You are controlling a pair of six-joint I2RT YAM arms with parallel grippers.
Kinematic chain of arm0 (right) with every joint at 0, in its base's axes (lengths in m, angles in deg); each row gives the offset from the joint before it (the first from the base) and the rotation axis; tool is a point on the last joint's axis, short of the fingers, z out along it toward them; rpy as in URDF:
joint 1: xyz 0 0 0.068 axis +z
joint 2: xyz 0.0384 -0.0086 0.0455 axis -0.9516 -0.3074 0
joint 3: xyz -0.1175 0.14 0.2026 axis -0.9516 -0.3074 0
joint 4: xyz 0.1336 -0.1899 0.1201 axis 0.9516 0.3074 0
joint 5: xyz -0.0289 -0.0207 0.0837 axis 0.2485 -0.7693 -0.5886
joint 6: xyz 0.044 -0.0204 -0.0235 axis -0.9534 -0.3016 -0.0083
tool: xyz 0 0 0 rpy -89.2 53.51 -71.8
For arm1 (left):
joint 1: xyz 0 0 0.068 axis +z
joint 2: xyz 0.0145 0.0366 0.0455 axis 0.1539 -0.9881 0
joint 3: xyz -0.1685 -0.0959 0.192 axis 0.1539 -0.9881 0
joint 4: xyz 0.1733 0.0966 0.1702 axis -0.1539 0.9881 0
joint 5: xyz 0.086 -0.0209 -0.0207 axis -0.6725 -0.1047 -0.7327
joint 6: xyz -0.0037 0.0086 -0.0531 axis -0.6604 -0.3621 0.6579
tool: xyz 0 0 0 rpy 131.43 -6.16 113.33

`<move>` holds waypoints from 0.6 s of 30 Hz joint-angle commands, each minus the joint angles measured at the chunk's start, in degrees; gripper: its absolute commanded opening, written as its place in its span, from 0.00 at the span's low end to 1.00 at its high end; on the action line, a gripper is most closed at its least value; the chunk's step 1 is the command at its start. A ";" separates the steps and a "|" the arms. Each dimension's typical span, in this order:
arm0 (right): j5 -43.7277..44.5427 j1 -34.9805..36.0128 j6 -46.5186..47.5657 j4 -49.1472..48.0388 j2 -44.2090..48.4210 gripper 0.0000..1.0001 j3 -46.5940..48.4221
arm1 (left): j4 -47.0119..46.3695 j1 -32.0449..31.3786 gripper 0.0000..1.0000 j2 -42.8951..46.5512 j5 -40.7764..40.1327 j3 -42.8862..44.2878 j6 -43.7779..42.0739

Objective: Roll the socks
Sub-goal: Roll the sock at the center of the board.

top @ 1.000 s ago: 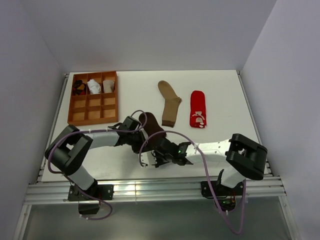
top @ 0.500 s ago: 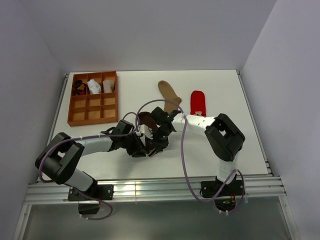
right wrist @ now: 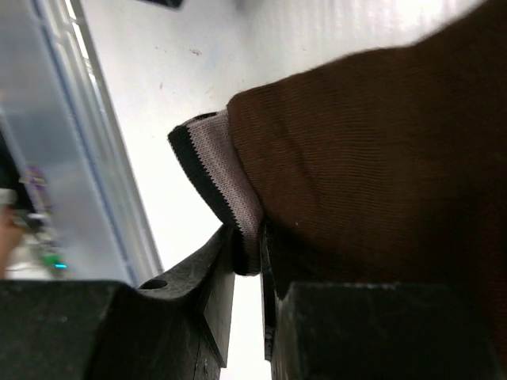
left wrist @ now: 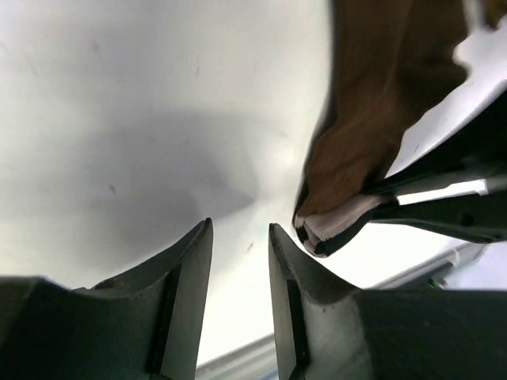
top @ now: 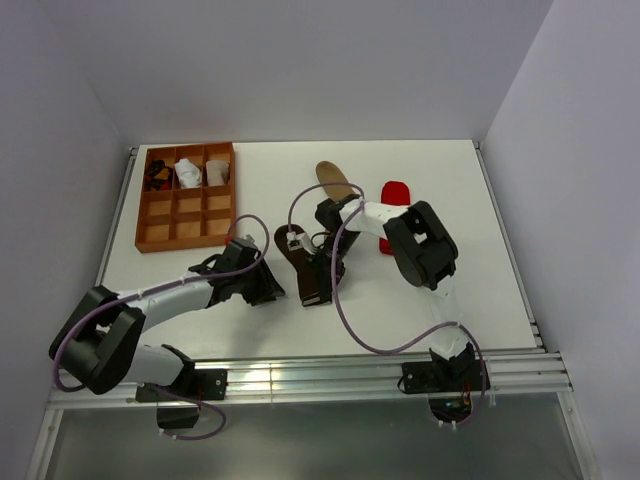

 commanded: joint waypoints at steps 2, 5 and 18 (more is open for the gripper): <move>-0.75 -1.89 -2.54 5.26 -4.02 0.18 3.05 | -3.77 -0.61 0.41 4.12 -7.99 2.27 -8.28; -0.39 -2.24 -3.95 5.08 -5.25 0.18 4.27 | -7.99 -2.18 0.44 5.53 -8.70 2.18 -11.98; 1.72 -3.03 -8.79 6.92 -10.26 0.19 8.58 | -28.21 -8.43 0.54 -1.59 -1.51 -0.45 -20.00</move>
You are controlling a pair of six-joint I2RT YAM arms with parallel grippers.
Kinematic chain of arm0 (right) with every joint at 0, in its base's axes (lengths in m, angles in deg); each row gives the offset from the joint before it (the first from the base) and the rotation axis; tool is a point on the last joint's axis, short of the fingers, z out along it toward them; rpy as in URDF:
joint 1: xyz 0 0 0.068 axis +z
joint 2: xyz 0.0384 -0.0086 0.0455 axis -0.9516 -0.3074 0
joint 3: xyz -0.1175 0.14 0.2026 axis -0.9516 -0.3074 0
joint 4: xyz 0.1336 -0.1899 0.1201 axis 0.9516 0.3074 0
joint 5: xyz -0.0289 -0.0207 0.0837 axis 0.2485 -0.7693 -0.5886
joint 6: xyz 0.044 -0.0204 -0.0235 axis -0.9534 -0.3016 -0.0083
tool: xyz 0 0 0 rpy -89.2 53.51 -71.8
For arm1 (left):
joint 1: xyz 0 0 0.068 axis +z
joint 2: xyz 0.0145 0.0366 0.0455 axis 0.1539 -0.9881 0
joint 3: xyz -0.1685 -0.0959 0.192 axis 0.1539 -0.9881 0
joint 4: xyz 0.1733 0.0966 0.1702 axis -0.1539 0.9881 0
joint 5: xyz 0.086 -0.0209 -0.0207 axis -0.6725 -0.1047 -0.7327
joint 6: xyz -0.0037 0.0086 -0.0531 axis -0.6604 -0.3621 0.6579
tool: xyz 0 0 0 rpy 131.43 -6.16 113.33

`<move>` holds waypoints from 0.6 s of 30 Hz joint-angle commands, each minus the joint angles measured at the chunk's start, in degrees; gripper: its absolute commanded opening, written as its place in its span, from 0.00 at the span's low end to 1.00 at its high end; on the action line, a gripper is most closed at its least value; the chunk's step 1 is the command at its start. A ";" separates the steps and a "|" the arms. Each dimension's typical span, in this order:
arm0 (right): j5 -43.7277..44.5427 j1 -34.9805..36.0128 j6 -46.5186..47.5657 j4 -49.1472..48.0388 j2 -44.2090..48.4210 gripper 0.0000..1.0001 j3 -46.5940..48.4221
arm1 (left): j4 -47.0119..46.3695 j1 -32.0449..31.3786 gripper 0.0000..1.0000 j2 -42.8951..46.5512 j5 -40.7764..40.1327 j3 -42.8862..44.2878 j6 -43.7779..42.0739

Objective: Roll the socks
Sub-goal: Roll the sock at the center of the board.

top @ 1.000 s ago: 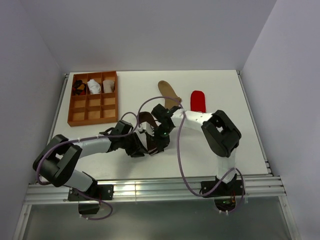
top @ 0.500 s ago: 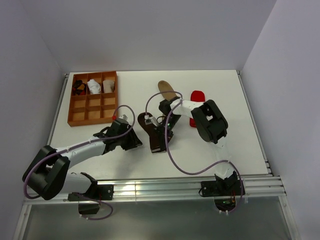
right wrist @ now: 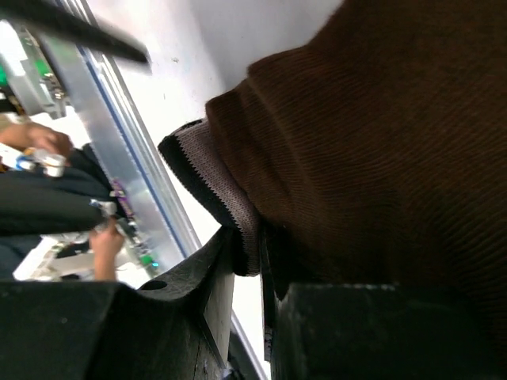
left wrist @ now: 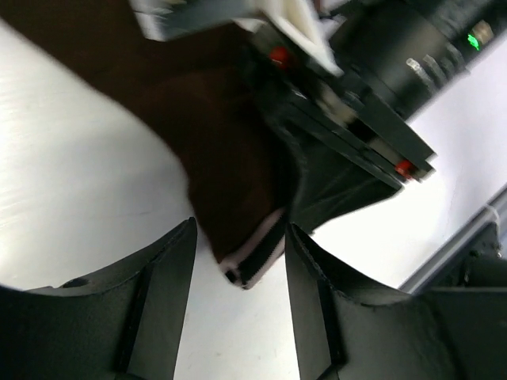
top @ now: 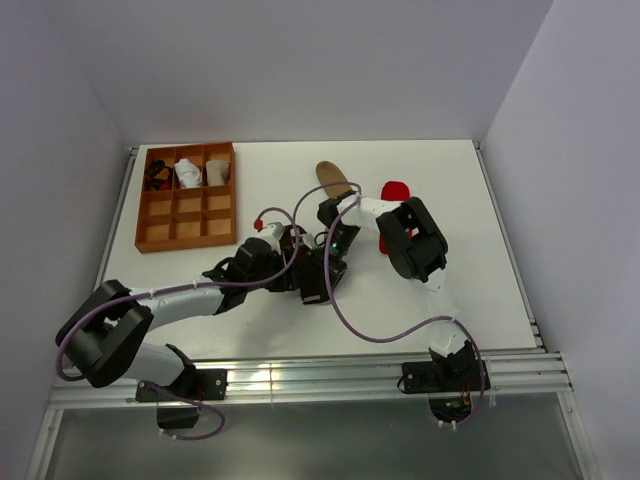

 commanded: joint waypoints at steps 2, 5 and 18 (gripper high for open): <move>4.01 -0.98 -0.22 -0.39 -3.40 0.19 2.11 | -13.18 -1.33 0.55 -2.05 5.50 -2.25 -2.99; 3.84 -1.16 -0.40 0.05 -3.93 0.19 2.56 | -17.32 -1.77 0.55 -3.19 8.05 -3.84 -3.08; 1.64 -2.47 0.30 2.77 -6.04 0.19 4.23 | -24.89 -2.21 0.50 -10.57 13.33 -7.18 -2.11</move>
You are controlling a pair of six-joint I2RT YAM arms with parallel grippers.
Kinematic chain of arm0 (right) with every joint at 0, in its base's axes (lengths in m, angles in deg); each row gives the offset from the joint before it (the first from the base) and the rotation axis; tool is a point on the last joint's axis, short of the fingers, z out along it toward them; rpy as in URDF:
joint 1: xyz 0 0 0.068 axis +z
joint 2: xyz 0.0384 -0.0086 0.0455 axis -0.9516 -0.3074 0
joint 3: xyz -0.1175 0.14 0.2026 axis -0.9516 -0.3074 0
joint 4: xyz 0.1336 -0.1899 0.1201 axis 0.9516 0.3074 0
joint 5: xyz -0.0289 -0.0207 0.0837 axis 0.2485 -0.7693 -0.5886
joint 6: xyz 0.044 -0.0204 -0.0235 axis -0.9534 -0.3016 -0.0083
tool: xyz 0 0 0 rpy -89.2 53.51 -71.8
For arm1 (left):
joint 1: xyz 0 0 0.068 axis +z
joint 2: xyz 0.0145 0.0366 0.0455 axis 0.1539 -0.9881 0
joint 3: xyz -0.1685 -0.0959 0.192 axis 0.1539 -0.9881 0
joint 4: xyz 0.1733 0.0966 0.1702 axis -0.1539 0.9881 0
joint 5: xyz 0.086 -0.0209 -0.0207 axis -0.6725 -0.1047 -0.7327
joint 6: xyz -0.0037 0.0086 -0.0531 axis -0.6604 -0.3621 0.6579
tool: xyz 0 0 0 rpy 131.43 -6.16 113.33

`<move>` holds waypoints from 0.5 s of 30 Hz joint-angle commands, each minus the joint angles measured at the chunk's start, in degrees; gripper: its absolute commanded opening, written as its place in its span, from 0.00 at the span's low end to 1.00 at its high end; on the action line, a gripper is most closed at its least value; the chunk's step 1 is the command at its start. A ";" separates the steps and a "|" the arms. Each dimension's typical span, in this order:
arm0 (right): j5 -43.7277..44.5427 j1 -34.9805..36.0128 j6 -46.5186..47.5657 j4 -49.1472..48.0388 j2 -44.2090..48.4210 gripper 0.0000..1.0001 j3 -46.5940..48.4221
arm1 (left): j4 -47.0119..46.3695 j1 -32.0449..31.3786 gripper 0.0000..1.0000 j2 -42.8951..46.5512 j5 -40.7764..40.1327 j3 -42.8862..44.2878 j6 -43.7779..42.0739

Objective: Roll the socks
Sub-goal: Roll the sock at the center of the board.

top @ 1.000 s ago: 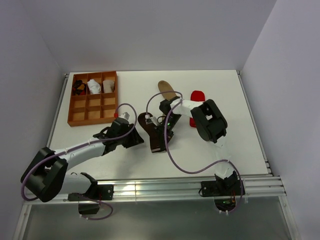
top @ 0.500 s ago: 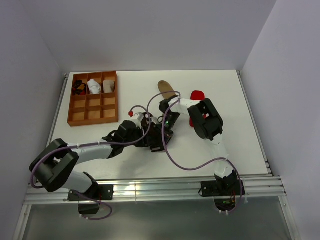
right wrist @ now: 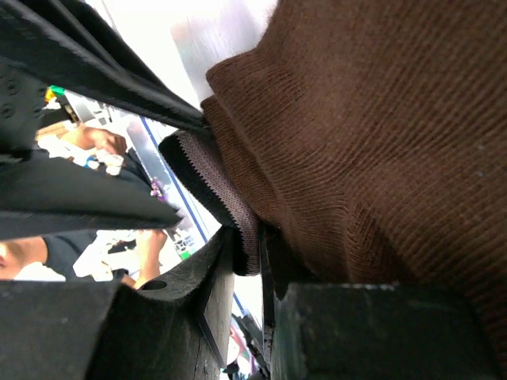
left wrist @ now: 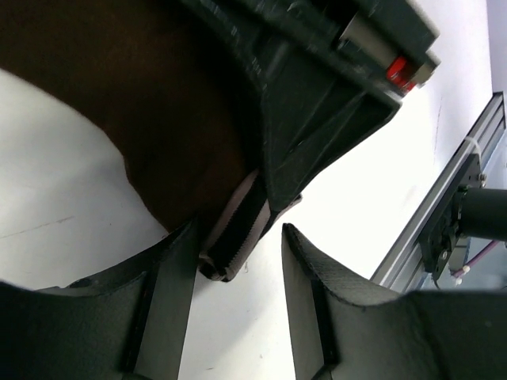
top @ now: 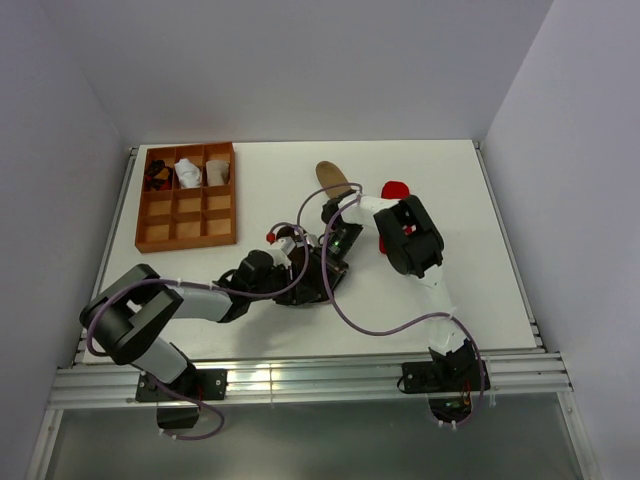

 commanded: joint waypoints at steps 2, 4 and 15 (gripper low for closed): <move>4.94 -0.86 2.05 -2.01 -1.54 0.19 0.62 | -5.25 -0.39 0.50 -1.73 1.45 -0.80 -0.04; 5.03 -0.86 2.40 -2.01 -1.45 0.19 0.36 | -5.34 -0.39 0.47 -2.25 0.91 -1.06 0.23; 6.69 -1.03 0.12 -7.80 2.50 0.29 -2.36 | 6.60 -0.57 0.08 -5.24 -1.54 3.41 3.92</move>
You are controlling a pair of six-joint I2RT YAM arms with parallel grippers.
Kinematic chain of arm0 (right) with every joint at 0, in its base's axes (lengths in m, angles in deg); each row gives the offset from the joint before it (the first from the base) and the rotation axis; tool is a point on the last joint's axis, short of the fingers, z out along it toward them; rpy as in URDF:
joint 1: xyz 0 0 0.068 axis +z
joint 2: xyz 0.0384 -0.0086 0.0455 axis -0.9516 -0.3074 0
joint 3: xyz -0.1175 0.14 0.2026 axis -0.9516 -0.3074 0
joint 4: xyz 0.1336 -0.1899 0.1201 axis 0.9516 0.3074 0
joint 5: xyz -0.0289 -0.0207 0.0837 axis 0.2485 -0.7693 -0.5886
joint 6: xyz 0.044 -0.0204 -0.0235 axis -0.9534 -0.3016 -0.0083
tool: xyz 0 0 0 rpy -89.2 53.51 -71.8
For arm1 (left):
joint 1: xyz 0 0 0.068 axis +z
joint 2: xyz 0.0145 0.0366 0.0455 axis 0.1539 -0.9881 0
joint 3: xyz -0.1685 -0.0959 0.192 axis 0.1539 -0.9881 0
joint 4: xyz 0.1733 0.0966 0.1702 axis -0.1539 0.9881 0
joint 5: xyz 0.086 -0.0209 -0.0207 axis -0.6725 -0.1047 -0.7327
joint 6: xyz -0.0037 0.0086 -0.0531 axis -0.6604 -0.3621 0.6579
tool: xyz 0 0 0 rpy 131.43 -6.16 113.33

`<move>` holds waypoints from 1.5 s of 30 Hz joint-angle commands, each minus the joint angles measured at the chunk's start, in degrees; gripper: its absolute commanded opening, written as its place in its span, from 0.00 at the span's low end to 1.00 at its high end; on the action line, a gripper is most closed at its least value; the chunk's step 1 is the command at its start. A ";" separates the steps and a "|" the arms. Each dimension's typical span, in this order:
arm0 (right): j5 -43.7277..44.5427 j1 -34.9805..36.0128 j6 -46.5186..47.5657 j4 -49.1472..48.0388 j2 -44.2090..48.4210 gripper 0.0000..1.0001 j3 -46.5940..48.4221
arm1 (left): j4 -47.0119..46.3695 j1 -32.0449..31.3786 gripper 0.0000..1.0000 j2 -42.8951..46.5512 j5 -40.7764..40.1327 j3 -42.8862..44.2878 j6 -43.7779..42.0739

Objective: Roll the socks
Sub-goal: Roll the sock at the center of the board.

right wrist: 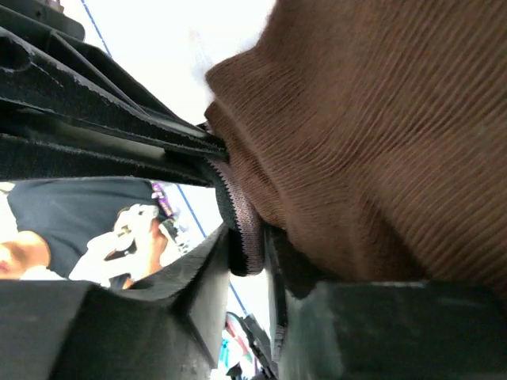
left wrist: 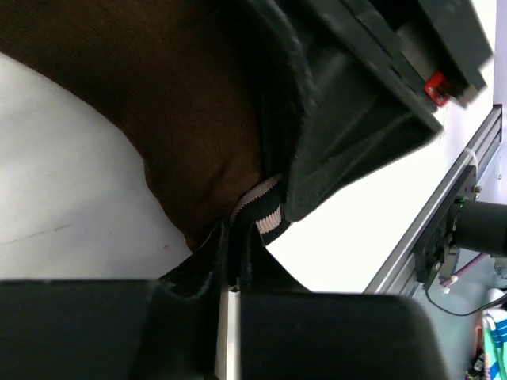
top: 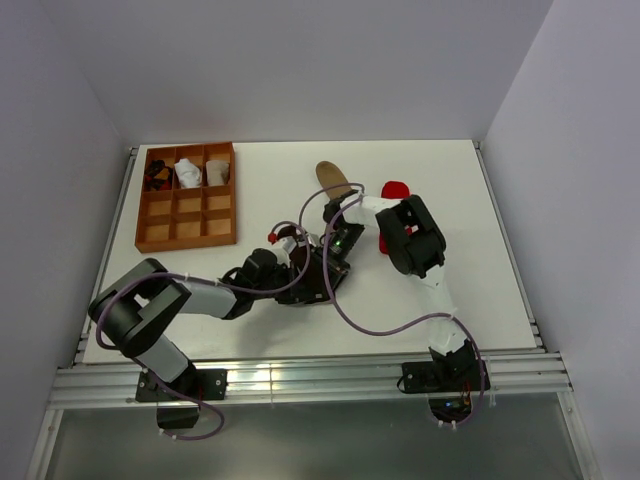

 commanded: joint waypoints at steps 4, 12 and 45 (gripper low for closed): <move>9.06 -0.66 -1.51 -13.58 8.81 0.46 -5.11 | 17.18 -0.48 0.00 -1.59 -2.91 5.64 1.54; 10.30 -3.11 -4.31 -19.56 17.44 0.57 -9.33 | 31.70 -0.57 0.00 -4.49 -2.39 13.20 4.26; 29.18 14.62 14.92 -55.95 58.58 0.63 -50.98 | 58.33 9.19 0.00 -15.04 12.91 25.94 3.22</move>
